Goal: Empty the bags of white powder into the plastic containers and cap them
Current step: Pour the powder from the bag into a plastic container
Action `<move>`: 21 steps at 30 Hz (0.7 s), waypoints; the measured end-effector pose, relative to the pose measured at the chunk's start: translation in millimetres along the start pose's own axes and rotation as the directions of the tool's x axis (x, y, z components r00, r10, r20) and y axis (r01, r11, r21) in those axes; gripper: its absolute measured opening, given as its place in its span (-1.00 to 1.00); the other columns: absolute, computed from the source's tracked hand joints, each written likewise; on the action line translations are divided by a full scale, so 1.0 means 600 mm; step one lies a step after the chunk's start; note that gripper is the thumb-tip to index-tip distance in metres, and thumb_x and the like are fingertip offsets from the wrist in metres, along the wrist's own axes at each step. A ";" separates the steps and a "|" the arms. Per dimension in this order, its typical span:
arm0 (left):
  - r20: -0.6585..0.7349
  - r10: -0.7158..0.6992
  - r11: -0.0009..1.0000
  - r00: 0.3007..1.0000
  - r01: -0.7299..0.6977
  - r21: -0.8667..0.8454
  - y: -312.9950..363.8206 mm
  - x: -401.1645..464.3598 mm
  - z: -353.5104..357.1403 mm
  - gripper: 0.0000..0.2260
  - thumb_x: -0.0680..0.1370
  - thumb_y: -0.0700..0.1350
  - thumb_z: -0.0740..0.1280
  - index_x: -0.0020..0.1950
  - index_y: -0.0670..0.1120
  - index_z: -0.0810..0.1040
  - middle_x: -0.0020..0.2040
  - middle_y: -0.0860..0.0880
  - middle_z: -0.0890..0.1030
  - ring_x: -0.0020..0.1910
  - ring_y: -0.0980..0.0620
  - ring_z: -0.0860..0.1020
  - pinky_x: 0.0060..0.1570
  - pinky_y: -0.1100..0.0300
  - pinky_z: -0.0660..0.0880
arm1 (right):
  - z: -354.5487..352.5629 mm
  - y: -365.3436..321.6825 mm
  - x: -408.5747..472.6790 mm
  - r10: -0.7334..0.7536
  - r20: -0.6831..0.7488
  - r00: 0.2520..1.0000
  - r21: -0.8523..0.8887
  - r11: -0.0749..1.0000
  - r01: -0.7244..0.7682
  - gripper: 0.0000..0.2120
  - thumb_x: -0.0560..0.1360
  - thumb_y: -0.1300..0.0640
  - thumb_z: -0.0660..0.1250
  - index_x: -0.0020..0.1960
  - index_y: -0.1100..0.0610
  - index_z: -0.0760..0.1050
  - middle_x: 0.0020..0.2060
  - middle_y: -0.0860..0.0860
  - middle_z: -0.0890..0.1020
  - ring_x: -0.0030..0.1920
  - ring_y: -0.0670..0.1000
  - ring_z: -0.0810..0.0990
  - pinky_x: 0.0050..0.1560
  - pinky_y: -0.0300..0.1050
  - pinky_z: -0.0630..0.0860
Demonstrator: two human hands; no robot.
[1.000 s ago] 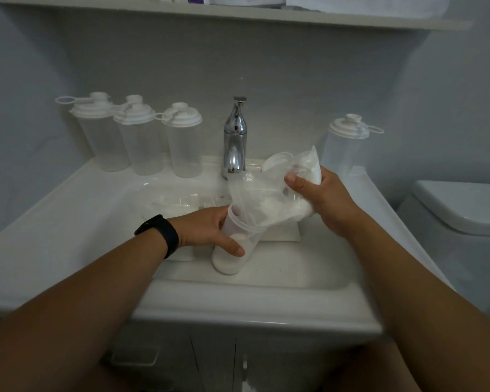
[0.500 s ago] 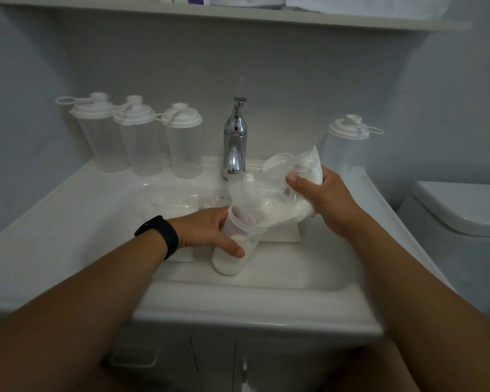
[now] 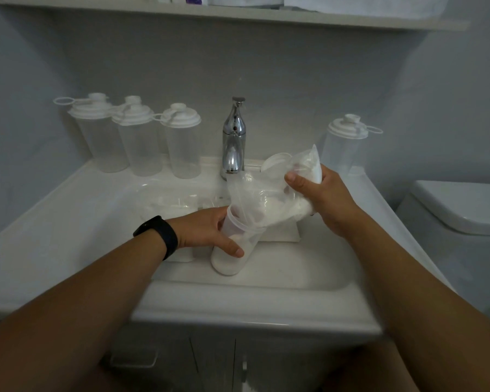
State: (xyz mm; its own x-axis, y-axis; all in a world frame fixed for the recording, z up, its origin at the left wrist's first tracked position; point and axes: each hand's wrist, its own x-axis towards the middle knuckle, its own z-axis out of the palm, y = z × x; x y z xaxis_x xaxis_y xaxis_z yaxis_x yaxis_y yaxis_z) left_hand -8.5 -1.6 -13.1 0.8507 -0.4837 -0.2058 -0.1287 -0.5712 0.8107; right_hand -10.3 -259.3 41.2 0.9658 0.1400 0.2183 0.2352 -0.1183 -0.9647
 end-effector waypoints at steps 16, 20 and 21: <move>0.006 -0.001 1.000 1.000 0.001 -0.006 -0.005 0.001 -0.002 -0.42 0.38 -0.07 0.65 0.32 0.20 0.52 0.22 0.23 0.66 0.23 0.20 0.60 0.34 0.14 0.49 | 0.003 -0.003 -0.001 -0.012 -0.021 1.000 0.019 1.000 0.012 -0.68 0.36 -0.11 0.49 0.05 0.00 0.60 -0.19 -0.05 0.73 -0.18 -0.06 0.72 -0.34 -0.22 0.55; 0.006 0.003 1.000 1.000 -0.003 -0.009 -0.001 -0.001 0.000 -0.44 0.40 -0.11 0.64 0.30 0.19 0.52 0.20 0.24 0.66 0.21 0.22 0.61 0.30 0.19 0.50 | 0.003 -0.002 -0.002 -0.016 -0.021 1.000 0.032 0.999 0.017 -0.67 0.36 -0.09 0.50 0.06 0.02 0.61 -0.16 -0.03 0.74 -0.15 -0.03 0.73 -0.31 -0.23 0.57; 0.005 0.003 1.000 1.000 -0.003 -0.012 0.000 -0.001 0.000 -0.45 0.40 -0.12 0.63 0.30 0.19 0.53 0.20 0.24 0.67 0.20 0.23 0.61 0.29 0.21 0.50 | 0.003 -0.003 -0.002 -0.014 -0.019 1.000 0.032 0.999 0.015 -0.67 0.36 -0.09 0.50 0.06 0.02 0.60 -0.17 -0.03 0.74 -0.15 -0.03 0.73 -0.31 -0.23 0.57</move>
State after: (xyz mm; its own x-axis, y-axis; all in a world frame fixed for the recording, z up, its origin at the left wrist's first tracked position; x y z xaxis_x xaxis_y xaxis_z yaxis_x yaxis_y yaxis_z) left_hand -9.2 -1.2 -13.2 0.8476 -0.4888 -0.2063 -0.1252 -0.5621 0.8175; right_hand -12.0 -257.4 42.2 0.9642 0.1227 0.2350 0.2462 -0.0850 -0.9655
